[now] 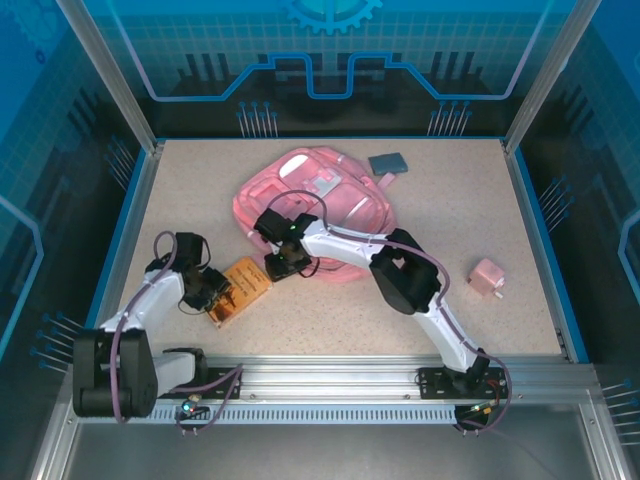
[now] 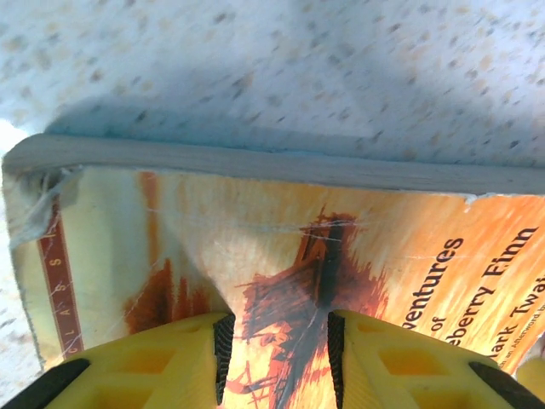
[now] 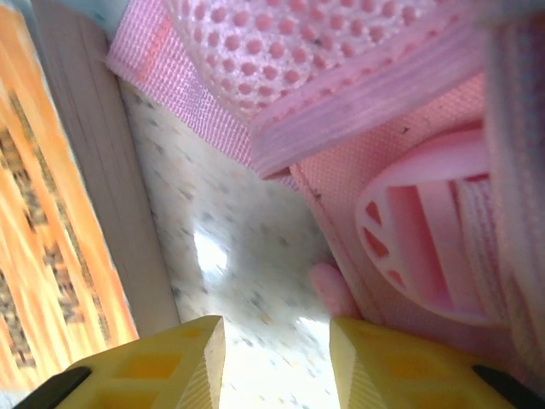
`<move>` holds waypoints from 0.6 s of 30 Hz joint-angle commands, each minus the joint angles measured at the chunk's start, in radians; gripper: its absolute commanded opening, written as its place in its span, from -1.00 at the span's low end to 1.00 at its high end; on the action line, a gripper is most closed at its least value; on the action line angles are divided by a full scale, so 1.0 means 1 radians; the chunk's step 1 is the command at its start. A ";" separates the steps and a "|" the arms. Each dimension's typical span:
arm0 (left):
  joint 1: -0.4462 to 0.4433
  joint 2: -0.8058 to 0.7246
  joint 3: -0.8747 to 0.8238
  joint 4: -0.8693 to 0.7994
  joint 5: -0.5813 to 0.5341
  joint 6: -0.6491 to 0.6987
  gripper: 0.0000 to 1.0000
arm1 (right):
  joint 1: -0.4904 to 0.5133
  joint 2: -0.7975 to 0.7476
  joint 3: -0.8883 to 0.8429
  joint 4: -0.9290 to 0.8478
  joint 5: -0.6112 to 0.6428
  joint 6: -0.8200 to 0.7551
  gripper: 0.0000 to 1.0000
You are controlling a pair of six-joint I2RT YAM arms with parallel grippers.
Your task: Pack the student bag
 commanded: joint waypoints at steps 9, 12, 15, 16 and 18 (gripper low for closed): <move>0.007 0.094 0.157 0.017 0.007 0.124 -0.12 | -0.003 -0.076 0.052 0.007 -0.054 -0.067 0.02; 0.006 0.028 0.144 -0.051 -0.011 0.095 -0.12 | 0.001 -0.001 0.158 0.007 -0.073 -0.092 0.04; 0.006 -0.041 0.096 -0.075 -0.010 0.059 -0.19 | -0.002 0.107 0.284 0.002 -0.115 -0.119 0.04; 0.006 -0.058 0.079 -0.081 -0.010 0.048 -0.24 | -0.004 0.143 0.327 0.002 -0.140 -0.127 0.01; 0.005 -0.081 0.045 -0.080 -0.009 0.030 -0.32 | -0.004 0.212 0.419 -0.012 -0.169 -0.134 -0.04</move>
